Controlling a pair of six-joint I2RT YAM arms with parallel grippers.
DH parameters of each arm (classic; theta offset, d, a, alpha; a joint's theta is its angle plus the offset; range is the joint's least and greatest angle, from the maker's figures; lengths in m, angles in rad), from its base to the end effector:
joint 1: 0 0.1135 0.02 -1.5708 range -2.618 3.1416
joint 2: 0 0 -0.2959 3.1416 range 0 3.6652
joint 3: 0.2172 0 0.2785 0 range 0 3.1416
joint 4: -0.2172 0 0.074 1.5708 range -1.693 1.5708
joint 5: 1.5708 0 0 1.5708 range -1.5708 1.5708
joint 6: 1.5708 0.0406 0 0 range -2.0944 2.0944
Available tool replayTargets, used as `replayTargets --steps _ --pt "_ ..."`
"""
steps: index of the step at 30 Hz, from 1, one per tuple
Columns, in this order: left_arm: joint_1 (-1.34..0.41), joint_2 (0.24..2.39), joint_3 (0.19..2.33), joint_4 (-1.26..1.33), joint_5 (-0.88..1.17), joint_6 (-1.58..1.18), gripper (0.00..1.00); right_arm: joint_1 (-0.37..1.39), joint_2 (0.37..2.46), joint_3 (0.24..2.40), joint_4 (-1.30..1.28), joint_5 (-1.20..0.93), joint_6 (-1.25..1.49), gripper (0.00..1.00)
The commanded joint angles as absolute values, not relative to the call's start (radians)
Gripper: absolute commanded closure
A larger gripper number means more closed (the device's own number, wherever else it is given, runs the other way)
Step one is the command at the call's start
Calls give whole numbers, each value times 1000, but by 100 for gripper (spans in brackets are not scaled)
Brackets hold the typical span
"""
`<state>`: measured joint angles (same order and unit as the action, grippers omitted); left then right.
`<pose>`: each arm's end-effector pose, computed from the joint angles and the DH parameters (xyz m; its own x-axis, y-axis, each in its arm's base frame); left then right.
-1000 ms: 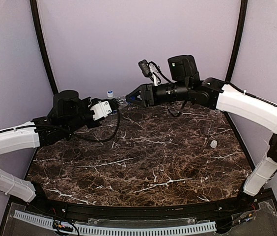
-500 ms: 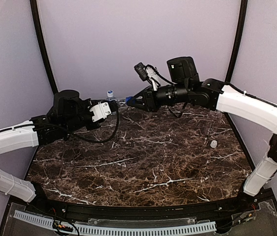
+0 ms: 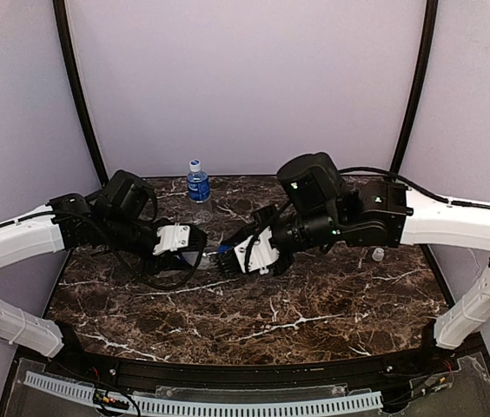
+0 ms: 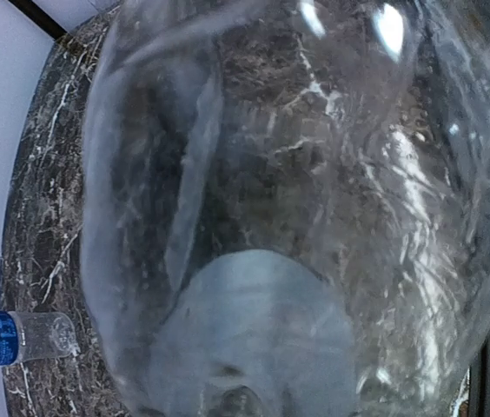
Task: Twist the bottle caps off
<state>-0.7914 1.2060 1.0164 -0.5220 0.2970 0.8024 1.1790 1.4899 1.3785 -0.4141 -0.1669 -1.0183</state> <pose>0.1871 -0.2063 0.3239 0.2821 0.6927 -0.6637 0.9110 0.0235 0.4117 0.1357 0.3461 0.3806 0.7220 -0.4508 -0.5249 -0.6702 -0.2667 -0.6926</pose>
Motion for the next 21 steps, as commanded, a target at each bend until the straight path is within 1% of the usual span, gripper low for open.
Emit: replayTargets --steps 1,7,8,9,10,11,12,14,16,17,21 --pt "-803 1208 1092 -531 448 753 76 1250 1517 1332 -396 -22 -1417 100" --pt "-803 1206 1085 -534 451 762 77 1256 1505 1294 -304 65 -1530 100" --pt "-803 1205 1083 -532 449 763 77 1256 1500 1281 -275 72 -1534 92" --pt "-803 1204 1082 -529 442 764 77 1256 1494 1266 -243 75 -1531 82" --pt "-804 1201 1075 -521 436 765 77 1255 1488 1254 -215 76 -1521 69" --pt "-804 1200 1068 -508 420 765 77 1255 1481 1242 -185 75 -1504 53" --pt "-803 1195 1064 -499 412 765 77 1255 1471 1234 -155 73 -1478 43" --pt "-803 1190 1052 -474 381 764 77 1251 1450 1228 -108 60 -1405 29" --pt "-804 1186 1041 -451 346 765 77 1242 1417 1227 -85 32 -1308 3" --pt "-804 1183 1031 -430 318 769 77 1235 1400 1224 -73 15 -1263 2" --pt "-804 1172 985 -299 184 776 77 1179 1324 1206 -11 -89 -1023 1"
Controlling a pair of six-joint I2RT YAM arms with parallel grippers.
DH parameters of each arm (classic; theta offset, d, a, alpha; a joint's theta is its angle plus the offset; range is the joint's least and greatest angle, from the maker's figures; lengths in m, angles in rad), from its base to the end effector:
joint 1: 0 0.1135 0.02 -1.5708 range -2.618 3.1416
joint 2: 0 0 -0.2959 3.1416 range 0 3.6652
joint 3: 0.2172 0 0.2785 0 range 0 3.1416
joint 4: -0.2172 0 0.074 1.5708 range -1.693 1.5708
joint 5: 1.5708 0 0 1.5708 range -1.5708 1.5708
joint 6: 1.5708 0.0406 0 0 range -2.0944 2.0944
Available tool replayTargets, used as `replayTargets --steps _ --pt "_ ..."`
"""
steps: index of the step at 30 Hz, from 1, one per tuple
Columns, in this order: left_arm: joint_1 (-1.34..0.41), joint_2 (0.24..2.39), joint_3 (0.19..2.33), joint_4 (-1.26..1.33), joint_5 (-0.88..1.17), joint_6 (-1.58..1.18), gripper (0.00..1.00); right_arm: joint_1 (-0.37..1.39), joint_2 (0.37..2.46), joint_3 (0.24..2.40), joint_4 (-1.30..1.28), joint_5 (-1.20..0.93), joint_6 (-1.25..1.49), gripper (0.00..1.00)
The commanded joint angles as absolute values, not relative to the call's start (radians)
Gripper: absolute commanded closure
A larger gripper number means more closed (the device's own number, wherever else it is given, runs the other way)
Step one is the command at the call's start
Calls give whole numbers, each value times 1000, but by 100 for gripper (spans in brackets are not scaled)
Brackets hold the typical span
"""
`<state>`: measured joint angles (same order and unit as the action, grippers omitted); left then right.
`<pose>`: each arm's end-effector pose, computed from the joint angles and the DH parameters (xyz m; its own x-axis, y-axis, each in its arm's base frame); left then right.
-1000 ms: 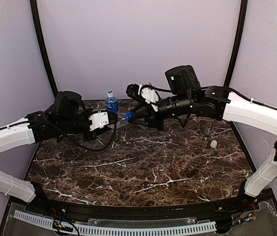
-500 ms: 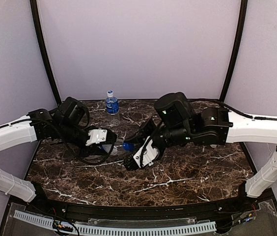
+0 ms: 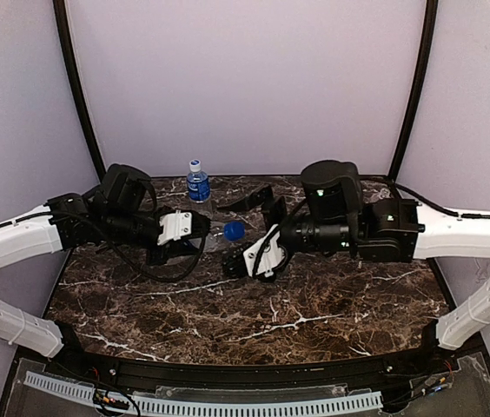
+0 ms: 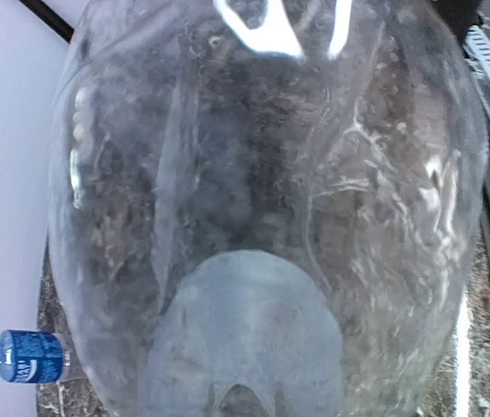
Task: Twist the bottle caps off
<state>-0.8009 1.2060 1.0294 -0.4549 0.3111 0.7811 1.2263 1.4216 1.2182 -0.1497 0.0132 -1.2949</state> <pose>0.1885 -0.2123 0.3347 0.3105 0.6426 -0.7004 0.8968 0.0462 0.4400 0.1228 0.3406 0.3703 0.8697 -0.4248 -0.2512 -0.3676 -0.2180 -0.9041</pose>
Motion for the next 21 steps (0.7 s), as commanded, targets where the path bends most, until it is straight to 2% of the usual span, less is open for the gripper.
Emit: replayTargets --steps 1,8,11,17,21 --pt "-804 1169 977 -264 121 780 77 1164 1313 1211 -6 -116 -932 1" --pt "-804 1176 886 171 -209 881 76 985 1380 1405 -89 -262 -108 2" --pt "-803 1189 884 243 -277 926 76 953 1479 1528 -187 -213 174 17" --pt "-805 1200 879 255 -302 948 75 954 1589 1654 -338 -257 311 18" --pt "-805 1197 879 248 -301 942 75 954 1615 1693 -377 -255 309 27"
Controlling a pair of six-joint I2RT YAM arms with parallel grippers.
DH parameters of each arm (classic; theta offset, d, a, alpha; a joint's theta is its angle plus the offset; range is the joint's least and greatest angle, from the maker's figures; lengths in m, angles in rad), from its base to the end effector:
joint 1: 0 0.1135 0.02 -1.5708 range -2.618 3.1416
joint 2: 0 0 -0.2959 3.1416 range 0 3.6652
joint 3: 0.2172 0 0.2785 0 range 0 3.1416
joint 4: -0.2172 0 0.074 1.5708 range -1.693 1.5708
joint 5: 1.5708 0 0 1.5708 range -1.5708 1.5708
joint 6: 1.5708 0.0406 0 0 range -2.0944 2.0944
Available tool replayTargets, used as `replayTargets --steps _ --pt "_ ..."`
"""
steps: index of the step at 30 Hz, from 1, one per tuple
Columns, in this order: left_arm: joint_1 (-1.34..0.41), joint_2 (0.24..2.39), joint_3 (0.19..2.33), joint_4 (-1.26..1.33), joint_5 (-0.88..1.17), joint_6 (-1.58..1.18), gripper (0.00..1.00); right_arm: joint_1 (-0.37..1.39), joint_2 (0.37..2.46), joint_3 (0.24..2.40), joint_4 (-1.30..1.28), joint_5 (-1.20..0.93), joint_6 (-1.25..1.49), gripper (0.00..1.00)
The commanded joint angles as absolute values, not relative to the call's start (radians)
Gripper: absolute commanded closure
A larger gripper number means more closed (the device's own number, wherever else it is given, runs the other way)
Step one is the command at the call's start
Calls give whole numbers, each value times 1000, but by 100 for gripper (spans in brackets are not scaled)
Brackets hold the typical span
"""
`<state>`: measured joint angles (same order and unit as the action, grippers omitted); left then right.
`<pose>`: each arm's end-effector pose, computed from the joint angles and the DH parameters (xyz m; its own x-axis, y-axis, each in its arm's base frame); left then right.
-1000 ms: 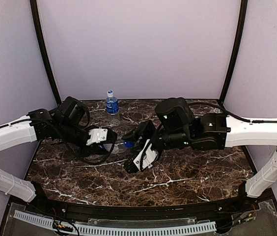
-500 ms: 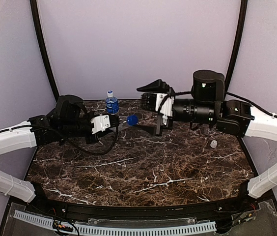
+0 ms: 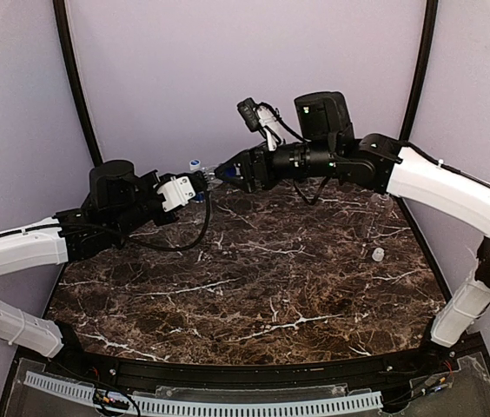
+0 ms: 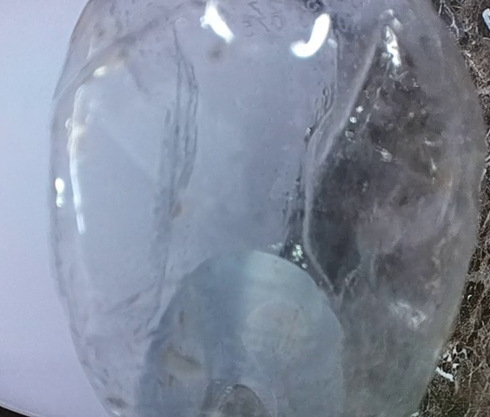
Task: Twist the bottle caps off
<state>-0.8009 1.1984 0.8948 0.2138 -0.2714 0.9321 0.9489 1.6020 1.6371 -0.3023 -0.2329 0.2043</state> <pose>0.2183 -0.2096 0.3549 0.3689 0.7307 -0.5744 0.3517 0.4623 0.8140 0.2303 0.3374 0.4488 -0.3374 -0.1318 -0.9321 -0.8702 0.4214 0.2554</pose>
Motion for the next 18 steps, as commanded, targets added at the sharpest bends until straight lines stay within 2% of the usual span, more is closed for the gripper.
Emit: replayTargets --steps 1,6,12,18 --pt "-805 1197 879 248 -299 942 75 954 1616 1692 -374 -266 304 30" --pt "-805 1199 880 242 -288 943 75 954 1638 1692 -375 -273 292 54" --pt "-805 1198 879 232 -277 948 75 954 1632 1694 -371 -269 279 54" --pt "-805 1197 877 228 -265 948 75 955 1635 1698 -370 -269 262 81"
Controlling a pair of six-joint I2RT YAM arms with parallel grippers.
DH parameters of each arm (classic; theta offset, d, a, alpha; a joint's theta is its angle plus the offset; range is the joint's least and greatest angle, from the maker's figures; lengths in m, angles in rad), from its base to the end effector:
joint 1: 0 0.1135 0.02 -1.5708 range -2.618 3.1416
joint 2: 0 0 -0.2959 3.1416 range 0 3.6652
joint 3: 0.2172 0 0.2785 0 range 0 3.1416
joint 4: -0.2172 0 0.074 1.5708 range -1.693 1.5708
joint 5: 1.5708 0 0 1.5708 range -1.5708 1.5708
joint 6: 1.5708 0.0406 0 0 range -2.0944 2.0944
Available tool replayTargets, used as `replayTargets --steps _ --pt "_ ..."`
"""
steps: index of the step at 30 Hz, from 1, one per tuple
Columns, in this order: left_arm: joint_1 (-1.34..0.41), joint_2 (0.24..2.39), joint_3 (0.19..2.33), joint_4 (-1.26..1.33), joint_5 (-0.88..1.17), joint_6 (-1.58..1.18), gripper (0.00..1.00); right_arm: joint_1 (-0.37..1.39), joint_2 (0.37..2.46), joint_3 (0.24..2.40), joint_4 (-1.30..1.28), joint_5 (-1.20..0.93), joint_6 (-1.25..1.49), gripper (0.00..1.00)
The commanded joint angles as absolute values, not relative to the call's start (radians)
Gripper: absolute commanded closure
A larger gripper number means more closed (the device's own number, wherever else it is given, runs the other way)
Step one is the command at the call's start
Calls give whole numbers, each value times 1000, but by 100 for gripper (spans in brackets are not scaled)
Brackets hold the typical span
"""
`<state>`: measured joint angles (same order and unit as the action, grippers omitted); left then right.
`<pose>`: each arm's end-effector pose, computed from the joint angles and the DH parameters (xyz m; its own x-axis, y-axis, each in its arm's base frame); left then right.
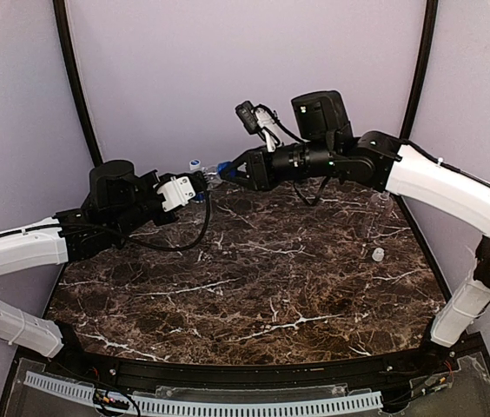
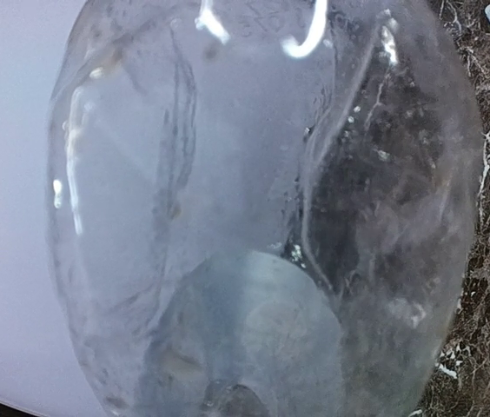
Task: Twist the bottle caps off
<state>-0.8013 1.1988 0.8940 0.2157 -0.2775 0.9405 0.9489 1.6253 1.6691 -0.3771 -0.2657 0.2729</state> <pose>0.2184 -0.2095 0.3547 0.3682 0.7366 -0.5673 0.3453 0.4583 0.8190 0.2314 0.3412 0.4438 -0.4339 -0.1589 -0.8868 -0.8431 0.4188 0.3374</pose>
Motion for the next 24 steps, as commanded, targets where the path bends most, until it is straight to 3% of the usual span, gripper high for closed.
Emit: replayTargets --steps 1,3,7,15,19,24 --pt "-805 1196 877 221 -264 949 76 955 1635 1695 -369 -272 251 88" --pt "-805 1195 878 192 -244 948 76 958 1628 1680 -359 -275 216 100" --pt "-807 1187 887 66 -137 931 76 979 1608 1635 -348 -324 46 100" --pt "-807 1185 969 -348 246 864 79 1167 1510 1395 -420 -270 -808 100" --pt "-807 1183 973 -471 322 894 80 1255 1485 1264 -380 -104 -1171 100" --pt "-810 1186 974 -517 334 891 81 1284 1494 1240 -295 66 -1353 100"
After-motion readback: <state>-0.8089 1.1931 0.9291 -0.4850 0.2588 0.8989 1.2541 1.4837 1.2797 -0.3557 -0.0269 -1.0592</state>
